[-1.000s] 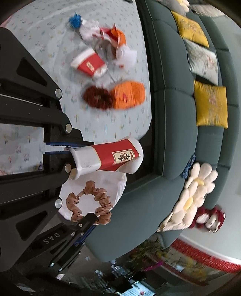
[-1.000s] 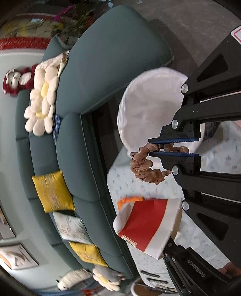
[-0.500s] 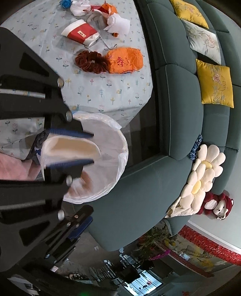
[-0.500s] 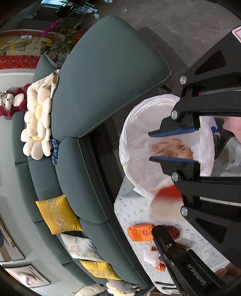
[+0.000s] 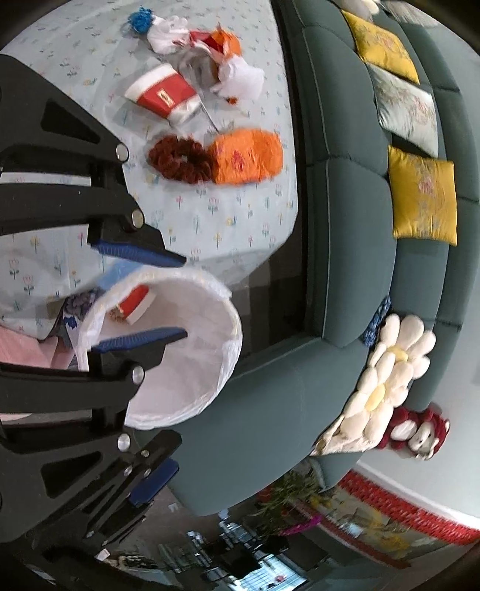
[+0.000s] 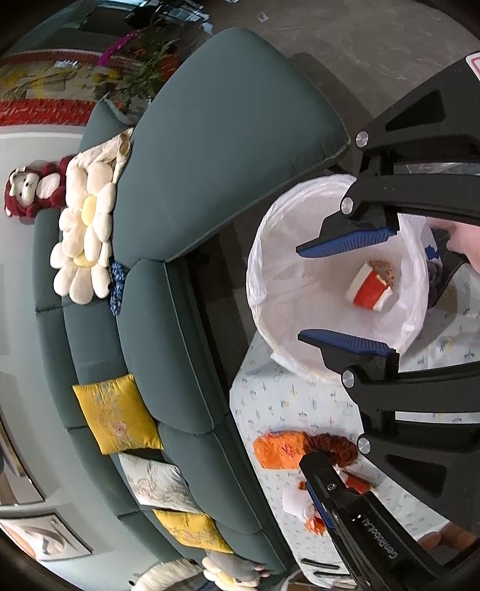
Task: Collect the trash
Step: 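Open left tool over the bin while right tool releases the scrunchie inside, then grasp the blue ribbon with left tool while right tool grasps another red-and-white cup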
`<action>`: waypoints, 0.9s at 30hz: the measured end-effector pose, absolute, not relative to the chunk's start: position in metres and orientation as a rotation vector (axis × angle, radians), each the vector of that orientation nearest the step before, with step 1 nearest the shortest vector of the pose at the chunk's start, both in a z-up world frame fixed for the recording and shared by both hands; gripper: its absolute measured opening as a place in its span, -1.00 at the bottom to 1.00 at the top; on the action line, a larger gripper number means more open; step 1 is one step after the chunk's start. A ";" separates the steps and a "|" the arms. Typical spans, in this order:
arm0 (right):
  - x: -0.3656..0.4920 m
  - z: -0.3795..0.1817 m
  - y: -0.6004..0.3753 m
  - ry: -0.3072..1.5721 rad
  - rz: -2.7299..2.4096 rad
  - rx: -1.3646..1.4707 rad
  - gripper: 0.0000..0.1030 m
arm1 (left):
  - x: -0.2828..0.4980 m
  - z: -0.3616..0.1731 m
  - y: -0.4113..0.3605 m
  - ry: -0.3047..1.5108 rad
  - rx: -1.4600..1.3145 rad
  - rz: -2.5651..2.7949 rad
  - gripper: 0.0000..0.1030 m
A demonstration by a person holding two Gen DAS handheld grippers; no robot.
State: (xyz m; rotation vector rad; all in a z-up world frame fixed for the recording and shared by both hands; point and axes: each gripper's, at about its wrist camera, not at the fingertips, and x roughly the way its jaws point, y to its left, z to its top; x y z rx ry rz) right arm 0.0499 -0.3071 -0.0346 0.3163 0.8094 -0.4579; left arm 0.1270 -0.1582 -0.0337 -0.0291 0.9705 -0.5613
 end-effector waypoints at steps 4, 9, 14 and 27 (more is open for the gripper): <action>0.055 -0.032 -0.287 0.813 -0.426 0.293 -0.11 | 0.133 -0.033 -0.128 0.956 -0.047 -0.492 -0.11; 0.068 -0.031 -0.253 0.829 -0.375 0.261 -0.04 | 0.141 -0.035 -0.087 0.950 -0.072 -0.414 0.07; 0.082 -0.033 -0.216 0.846 -0.322 0.239 0.03 | 0.148 -0.040 -0.041 0.942 -0.081 -0.334 0.12; 0.117 -0.057 -0.122 0.918 -0.196 0.186 0.19 | 0.165 -0.076 0.088 0.971 -0.078 -0.100 0.41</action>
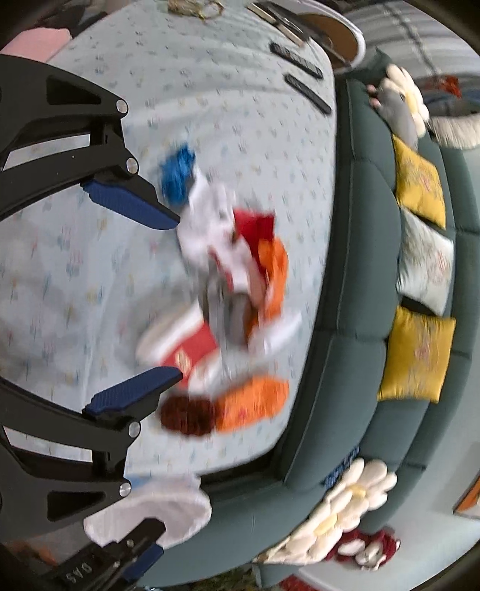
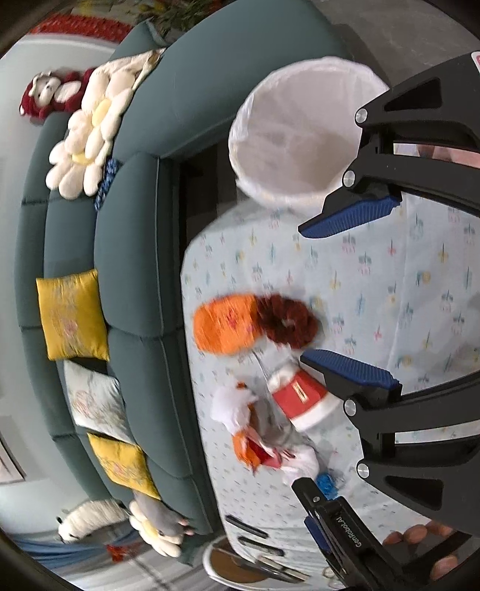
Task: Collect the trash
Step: 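Grasp the blue ribbon with left tool while right tool grasps another red-and-white cup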
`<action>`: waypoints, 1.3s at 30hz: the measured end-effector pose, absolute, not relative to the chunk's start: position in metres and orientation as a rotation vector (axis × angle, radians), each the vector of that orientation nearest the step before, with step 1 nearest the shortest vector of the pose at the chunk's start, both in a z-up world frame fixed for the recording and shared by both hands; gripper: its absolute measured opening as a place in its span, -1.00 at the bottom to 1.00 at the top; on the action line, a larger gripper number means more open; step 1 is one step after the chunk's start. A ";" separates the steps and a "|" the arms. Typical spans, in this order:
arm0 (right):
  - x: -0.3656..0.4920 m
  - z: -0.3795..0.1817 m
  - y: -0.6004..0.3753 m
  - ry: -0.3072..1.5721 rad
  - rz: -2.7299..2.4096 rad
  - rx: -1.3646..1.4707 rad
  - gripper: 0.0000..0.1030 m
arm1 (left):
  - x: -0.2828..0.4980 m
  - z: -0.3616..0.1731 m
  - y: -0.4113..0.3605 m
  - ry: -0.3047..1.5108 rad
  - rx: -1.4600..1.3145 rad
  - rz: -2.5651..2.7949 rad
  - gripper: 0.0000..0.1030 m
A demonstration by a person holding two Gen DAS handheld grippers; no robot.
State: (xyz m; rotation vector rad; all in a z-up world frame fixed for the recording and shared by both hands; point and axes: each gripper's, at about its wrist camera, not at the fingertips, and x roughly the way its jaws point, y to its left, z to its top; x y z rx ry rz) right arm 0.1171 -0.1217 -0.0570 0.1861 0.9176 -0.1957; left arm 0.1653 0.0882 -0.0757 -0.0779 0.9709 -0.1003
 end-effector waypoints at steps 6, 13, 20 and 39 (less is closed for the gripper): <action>0.137 -0.082 -0.079 0.969 -0.141 0.161 0.19 | 0.174 -0.107 0.142 1.020 -0.093 -0.020 0.41; 0.163 -0.113 -0.039 1.025 -0.100 0.120 0.19 | 0.187 -0.144 0.190 1.079 -0.102 0.028 0.41; 0.186 -0.143 -0.015 1.071 -0.114 0.086 0.19 | 0.203 -0.166 0.214 1.110 -0.133 0.001 0.41; 0.205 -0.162 -0.021 1.098 -0.159 0.132 -0.63 | 0.205 -0.170 0.210 1.120 -0.220 -0.126 -0.87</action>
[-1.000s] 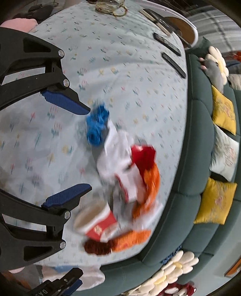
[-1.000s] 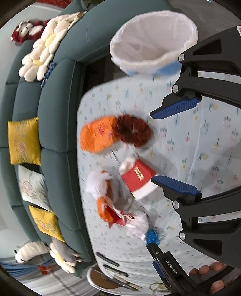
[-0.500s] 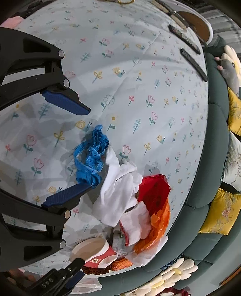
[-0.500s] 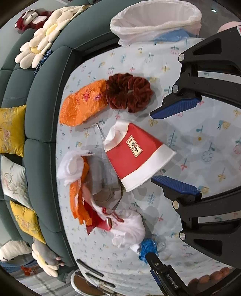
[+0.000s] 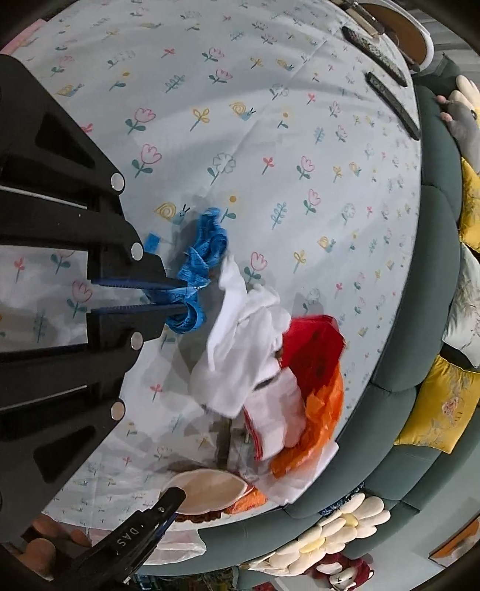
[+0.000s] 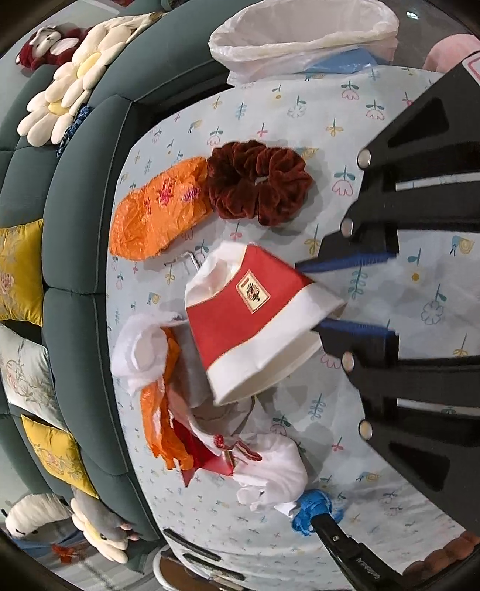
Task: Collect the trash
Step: 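Grasp the blue ribbon with left tool while right tool grasps another red-and-white cup, then carry the ribbon with left tool while right tool carries the cup to the bin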
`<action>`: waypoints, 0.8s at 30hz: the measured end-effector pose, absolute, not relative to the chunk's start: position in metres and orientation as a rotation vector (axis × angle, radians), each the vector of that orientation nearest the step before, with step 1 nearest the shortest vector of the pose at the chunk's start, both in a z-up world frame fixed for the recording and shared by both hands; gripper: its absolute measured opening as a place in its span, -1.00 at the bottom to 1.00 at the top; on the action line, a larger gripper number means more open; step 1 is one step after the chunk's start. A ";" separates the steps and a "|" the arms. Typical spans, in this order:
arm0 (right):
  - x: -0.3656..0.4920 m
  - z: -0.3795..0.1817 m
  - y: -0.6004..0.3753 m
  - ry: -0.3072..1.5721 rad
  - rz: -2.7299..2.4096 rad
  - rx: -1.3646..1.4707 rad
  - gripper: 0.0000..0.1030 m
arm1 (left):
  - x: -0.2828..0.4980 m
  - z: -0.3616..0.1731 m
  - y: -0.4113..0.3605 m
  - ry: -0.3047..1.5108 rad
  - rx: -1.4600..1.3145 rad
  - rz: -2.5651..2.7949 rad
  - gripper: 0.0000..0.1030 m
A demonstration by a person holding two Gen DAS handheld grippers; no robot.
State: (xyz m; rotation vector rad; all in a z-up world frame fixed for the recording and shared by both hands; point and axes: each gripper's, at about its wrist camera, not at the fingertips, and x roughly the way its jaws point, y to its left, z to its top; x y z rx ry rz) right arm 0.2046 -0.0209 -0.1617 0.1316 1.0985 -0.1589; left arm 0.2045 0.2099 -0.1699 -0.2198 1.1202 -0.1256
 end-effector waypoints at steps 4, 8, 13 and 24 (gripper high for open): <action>0.199 -0.150 -0.032 1.080 -0.164 0.163 -0.74 | 0.196 -0.149 0.198 1.087 -0.225 -0.136 -0.87; 0.191 -0.134 -0.043 1.054 -0.156 0.196 -0.88 | 0.190 -0.126 0.179 1.047 -0.218 -0.160 -0.88; 0.179 -0.109 -0.058 0.998 -0.151 0.225 -0.88 | 0.184 -0.098 0.152 1.006 -0.206 -0.200 -0.88; 0.146 -0.057 -0.122 0.868 -0.206 0.293 -0.88 | 0.170 -0.042 0.060 0.919 -0.136 -0.320 -0.88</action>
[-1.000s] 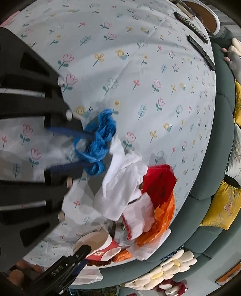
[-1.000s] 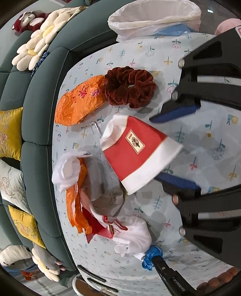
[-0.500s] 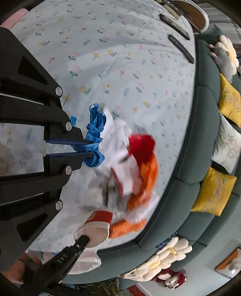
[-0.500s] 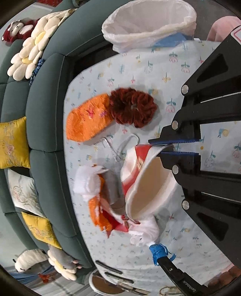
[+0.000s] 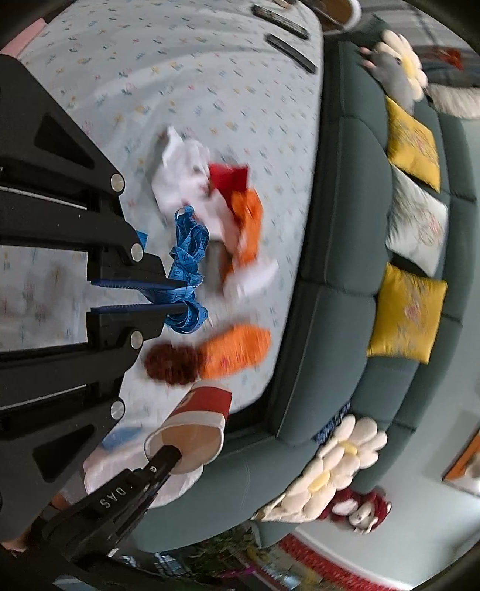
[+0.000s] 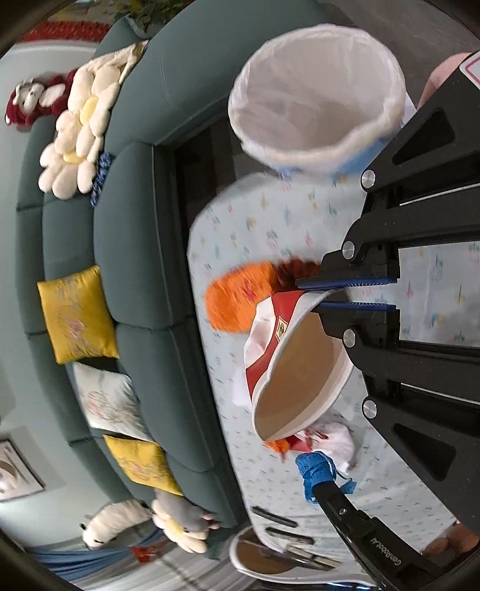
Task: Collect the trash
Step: 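Carry the ribbon with left tool while right tool carries the cup to the bin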
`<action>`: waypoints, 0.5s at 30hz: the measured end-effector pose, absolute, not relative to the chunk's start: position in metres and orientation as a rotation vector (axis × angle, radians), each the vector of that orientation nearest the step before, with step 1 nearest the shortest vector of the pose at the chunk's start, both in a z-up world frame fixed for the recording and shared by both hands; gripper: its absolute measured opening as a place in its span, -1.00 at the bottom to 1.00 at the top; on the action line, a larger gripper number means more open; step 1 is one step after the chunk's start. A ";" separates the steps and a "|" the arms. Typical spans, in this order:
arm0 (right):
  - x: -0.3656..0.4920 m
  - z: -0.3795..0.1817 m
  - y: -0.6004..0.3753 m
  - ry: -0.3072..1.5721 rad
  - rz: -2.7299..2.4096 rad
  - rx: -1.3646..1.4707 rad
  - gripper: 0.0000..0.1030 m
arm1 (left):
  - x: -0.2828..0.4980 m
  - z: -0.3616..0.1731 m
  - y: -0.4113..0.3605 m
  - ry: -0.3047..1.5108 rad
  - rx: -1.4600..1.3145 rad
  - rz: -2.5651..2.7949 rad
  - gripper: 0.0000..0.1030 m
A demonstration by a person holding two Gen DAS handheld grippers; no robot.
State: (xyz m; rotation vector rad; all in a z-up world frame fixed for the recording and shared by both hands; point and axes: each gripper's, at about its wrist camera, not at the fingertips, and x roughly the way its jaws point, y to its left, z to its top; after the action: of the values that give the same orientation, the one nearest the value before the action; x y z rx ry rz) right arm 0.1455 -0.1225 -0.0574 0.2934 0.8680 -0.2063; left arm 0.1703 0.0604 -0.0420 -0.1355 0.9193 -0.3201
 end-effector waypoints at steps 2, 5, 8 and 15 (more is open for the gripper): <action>0.136 -0.050 -0.140 0.846 -0.229 0.305 -0.88 | 0.167 -0.033 0.041 0.902 -0.115 -0.345 -0.88; 0.125 -0.043 -0.164 0.824 -0.256 0.316 -0.88 | 0.162 -0.022 0.011 0.884 -0.090 -0.385 -0.88; 0.111 -0.039 -0.190 0.803 -0.288 0.334 -0.88 | 0.155 -0.015 -0.020 0.871 -0.062 -0.426 -0.88; 0.080 -0.038 -0.253 0.772 -0.376 0.388 -0.88 | 0.139 -0.010 -0.088 0.860 -0.002 -0.513 -0.88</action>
State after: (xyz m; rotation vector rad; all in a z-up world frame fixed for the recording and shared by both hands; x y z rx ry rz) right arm 0.0796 -0.2532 -0.0383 0.3878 0.7724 -0.3760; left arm 0.1389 -0.0884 -0.0098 -0.0017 0.8605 -0.5135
